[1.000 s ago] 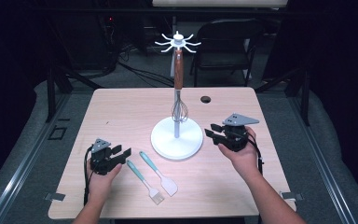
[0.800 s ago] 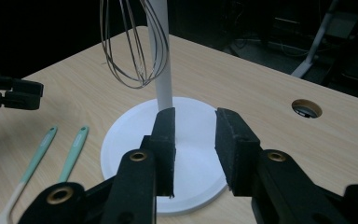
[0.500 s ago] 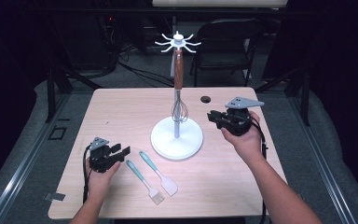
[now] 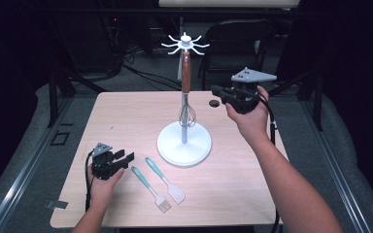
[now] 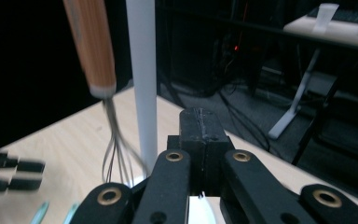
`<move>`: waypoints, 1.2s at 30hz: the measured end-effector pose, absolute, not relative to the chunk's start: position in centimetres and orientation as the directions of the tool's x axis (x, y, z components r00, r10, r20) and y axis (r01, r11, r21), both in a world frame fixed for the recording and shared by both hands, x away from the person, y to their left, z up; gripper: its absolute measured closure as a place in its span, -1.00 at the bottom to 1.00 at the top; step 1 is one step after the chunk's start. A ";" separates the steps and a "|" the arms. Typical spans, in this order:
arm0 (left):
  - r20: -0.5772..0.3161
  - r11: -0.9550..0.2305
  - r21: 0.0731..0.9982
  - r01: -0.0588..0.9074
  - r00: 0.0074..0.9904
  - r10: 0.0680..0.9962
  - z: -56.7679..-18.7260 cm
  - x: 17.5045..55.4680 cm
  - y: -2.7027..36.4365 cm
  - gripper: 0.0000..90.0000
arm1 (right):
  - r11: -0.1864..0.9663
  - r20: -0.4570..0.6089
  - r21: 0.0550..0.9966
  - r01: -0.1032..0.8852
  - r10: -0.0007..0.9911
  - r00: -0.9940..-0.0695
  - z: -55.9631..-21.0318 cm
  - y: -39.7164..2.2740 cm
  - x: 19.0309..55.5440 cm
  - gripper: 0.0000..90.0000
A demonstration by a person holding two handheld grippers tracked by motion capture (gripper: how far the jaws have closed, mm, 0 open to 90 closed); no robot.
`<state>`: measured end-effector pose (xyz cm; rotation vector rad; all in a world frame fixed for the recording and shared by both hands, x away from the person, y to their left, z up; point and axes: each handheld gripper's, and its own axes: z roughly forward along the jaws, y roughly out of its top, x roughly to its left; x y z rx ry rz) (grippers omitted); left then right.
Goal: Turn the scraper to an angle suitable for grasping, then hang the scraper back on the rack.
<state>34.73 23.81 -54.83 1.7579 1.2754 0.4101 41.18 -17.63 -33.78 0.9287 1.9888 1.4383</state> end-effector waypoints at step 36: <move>-0.210 -0.079 0.813 0.577 0.418 0.884 -54.7 34.5 23.5 0.13 | 0.133 -0.087 0.991 0.026 0.776 -0.624 -26.2 -13.3 40.6 1.00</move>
